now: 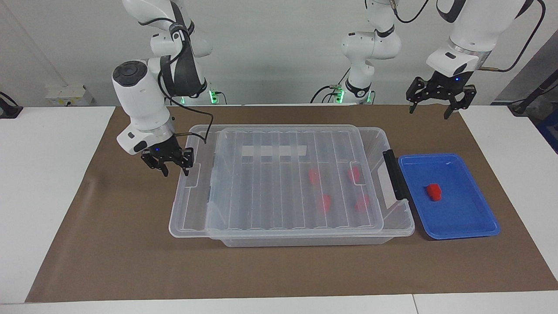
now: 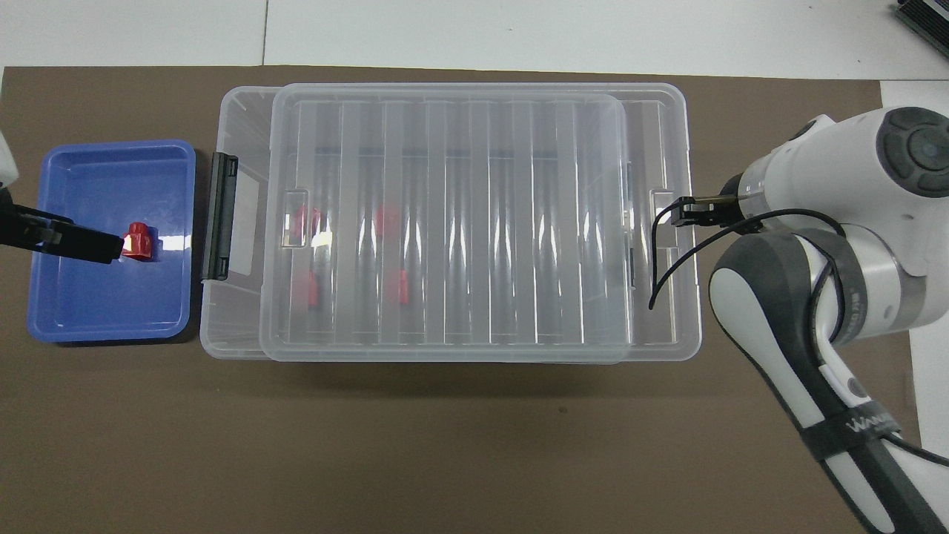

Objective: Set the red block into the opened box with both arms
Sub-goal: 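Slide the lid toward the right arm while the left gripper reaches the tray, then grasp the red block in the blue tray with the left gripper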

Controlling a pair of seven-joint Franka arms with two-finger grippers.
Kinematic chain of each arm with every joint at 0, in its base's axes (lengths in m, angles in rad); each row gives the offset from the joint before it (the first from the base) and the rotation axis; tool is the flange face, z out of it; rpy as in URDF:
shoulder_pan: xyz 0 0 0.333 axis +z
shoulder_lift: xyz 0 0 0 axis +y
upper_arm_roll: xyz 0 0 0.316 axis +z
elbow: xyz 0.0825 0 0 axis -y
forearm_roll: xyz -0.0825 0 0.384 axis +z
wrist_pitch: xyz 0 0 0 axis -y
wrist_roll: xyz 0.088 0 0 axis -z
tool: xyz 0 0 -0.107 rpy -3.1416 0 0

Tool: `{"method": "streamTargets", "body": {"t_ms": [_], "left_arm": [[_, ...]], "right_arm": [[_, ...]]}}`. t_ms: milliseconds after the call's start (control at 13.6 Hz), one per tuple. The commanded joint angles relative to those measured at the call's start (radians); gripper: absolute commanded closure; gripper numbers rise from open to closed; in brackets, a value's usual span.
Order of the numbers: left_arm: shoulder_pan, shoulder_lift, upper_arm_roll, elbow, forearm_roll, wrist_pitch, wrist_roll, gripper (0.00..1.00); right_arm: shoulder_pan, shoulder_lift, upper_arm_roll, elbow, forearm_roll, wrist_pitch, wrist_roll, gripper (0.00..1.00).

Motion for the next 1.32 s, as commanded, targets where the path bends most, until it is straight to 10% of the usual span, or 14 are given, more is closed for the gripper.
{"method": "streamTargets", "body": {"t_ms": [0,367,661,1248], "left_arm": [[0.008,-0.032,0.009,-0.030,0.015,-0.035,-0.002,0.00],[0.040,-0.048,0.012,-0.073,0.021,-0.019,-0.108,0.00],[0.132,-0.090,0.012,-0.396,0.021,0.488,-0.164,0.00],[0.224,0.187,0.012,-0.414,0.009,0.880,-0.195,0.00]], "right_arm": [[-0.047,-0.004,0.005,-0.005,-0.013,-0.010,-0.080,0.37],[-0.118,-0.001,0.005,-0.002,-0.039,-0.016,-0.234,0.36],[-0.174,-0.001,0.005,0.000,-0.039,-0.016,-0.343,0.36],[-0.199,-0.001,0.005,0.000,-0.039,-0.015,-0.403,0.35]]}}
